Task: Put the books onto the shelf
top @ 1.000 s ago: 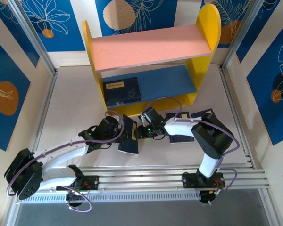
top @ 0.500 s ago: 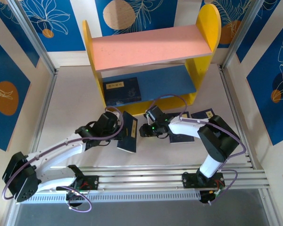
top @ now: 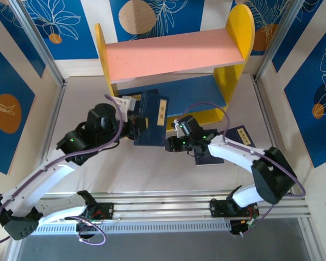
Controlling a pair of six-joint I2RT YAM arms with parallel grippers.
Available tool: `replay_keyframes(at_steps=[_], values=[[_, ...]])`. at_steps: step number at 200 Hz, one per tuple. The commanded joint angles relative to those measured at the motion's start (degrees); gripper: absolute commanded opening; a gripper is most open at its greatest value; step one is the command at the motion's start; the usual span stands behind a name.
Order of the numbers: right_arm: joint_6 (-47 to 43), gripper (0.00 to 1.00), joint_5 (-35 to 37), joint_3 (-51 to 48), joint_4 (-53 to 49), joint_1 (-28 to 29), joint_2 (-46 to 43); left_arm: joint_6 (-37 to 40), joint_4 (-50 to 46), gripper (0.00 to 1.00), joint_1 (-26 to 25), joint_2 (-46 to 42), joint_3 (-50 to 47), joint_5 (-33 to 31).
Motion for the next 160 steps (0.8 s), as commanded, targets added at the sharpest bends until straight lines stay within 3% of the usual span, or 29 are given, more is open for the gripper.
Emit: replay_keyframes(at_steps=[1,46,76,120,160], values=[[-2.37,0.48,-3.79,3.19,-2.61,-0.72,-7.61,5.08,2.90,0.00,-0.12,0.37,6.78,-0.34],[-3.67,0.52,-11.74,11.91,-6.61,-6.68,-17.08,8.80,10.24,0.00,-0.14,6.19,20.62,-1.07],[-4.25,0.56,-15.92,20.82,-7.79,-9.69,-19.21,8.53,15.44,0.00,-0.10,11.51,30.05,-6.22],[2.56,0.60,-28.26,34.55,-1.02,-14.47,-15.66,7.41,29.39,0.00,-0.22,16.84,33.37,-14.95],[9.70,0.64,-28.96,42.82,6.65,-14.55,-10.92,5.10,41.67,0.00,-0.22,18.92,33.19,-18.20]])
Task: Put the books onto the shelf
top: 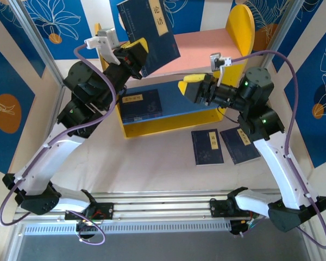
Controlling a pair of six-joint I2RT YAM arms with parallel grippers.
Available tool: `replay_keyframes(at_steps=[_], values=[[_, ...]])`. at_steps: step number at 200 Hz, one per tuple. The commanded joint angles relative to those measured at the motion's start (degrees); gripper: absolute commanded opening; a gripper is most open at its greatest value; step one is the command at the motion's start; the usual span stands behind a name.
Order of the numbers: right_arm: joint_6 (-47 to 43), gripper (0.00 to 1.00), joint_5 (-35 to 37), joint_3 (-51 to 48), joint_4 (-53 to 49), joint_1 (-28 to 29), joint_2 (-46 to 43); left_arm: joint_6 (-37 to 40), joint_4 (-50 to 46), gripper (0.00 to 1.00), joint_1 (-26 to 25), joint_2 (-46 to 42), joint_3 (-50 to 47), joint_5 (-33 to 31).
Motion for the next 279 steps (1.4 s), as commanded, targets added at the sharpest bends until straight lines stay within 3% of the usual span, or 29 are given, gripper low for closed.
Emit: replay_keyframes(at_steps=[1,18,47,64,123,189,219,279], values=[[6.46,0.64,-3.38,3.23,6.22,-0.17,2.42,-1.43,14.37,0.00,-0.23,0.24,1.52,-3.40],[10.71,0.65,-3.36,3.90,11.52,-0.09,4.12,-2.90,17.78,0.00,-0.22,1.62,2.11,-3.77],[13.09,0.81,-0.71,4.44,16.61,1.16,6.06,-5.03,16.65,0.00,-0.20,5.51,7.89,-1.73],[13.44,0.83,0.70,5.56,18.03,2.10,7.62,-6.70,17.70,0.00,-0.29,7.39,9.53,-0.53],[17.39,0.87,2.66,6.11,26.36,2.47,10.79,-7.26,22.48,0.00,-2.00,9.32,7.71,-1.61],[22.93,0.84,6.47,8.19,31.74,1.51,14.57,-7.14,29.53,0.00,-2.69,7.27,0.47,-3.33],[26.76,0.68,7.38,8.01,35.42,1.24,16.42,-7.03,29.95,0.00,-2.69,6.86,-0.45,-3.37],[32.11,0.19,5.62,8.19,40.99,0.57,19.25,-6.67,29.87,0.00,-2.73,5.75,-2.38,-3.63]])
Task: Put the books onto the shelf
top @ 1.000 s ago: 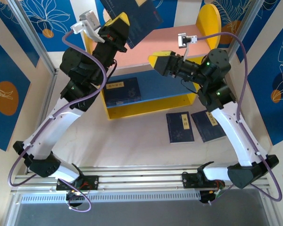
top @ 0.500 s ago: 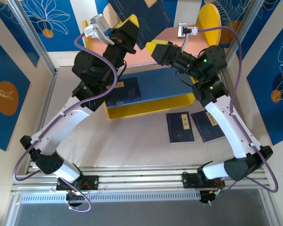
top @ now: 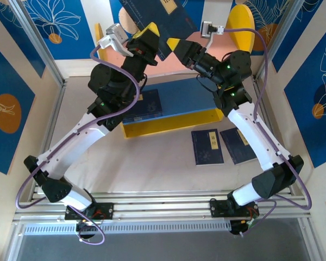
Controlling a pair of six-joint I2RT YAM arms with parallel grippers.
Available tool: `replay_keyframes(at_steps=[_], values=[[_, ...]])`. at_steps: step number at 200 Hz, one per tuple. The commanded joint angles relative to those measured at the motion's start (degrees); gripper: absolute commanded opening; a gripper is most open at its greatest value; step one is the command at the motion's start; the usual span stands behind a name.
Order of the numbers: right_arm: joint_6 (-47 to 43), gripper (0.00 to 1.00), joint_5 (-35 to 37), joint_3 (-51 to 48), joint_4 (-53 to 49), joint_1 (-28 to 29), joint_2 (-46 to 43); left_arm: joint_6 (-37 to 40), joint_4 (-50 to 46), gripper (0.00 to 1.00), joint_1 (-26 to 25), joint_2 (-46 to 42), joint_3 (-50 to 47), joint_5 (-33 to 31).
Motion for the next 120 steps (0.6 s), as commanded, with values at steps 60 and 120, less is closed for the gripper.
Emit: replay_keyframes(at_steps=[60,120], values=[[0.22,0.05,-3.07,0.60,2.67,-2.56,0.07,2.53,-6.75,0.39,-0.55,-5.77,-0.03,-2.13],[-6.11,0.03,-8.41,-0.13,-6.49,-7.93,-3.41,12.51,-32.26,0.54,-0.28,-7.98,8.92,-2.67]])
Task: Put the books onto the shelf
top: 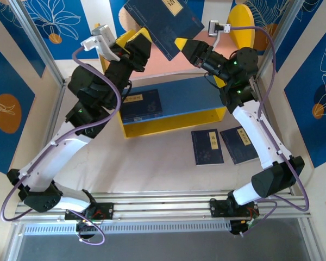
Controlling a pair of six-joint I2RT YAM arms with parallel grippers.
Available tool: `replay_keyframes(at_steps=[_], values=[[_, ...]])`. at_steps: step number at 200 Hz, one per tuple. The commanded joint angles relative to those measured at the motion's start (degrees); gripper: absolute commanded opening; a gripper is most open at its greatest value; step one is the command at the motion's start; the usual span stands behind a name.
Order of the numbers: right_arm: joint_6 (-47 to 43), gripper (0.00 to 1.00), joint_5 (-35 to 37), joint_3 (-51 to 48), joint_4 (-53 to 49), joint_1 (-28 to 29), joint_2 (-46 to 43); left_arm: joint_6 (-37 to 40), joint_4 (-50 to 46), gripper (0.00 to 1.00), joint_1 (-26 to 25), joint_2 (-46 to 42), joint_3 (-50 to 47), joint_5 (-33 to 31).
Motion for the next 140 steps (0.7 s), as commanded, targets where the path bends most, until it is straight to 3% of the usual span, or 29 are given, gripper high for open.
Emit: replay_keyframes(at_steps=[1,25,65,140], values=[[-4.57,0.03,-2.84,-0.12,-3.68,-2.19,-3.36,6.48,-14.81,0.54,0.00,-0.52,6.84,0.12],[-9.58,0.03,-3.49,-1.22,-9.47,-4.11,-5.77,7.16,-28.07,0.56,0.35,0.18,12.57,2.95],[-17.02,0.02,-3.98,-5.31,-15.94,-6.82,-9.73,3.77,-37.91,0.57,0.47,-0.58,11.85,14.01],[-30.20,0.02,-11.38,-8.32,-27.58,-10.32,-14.42,3.87,-52.05,0.57,1.14,-0.22,14.23,26.03]])
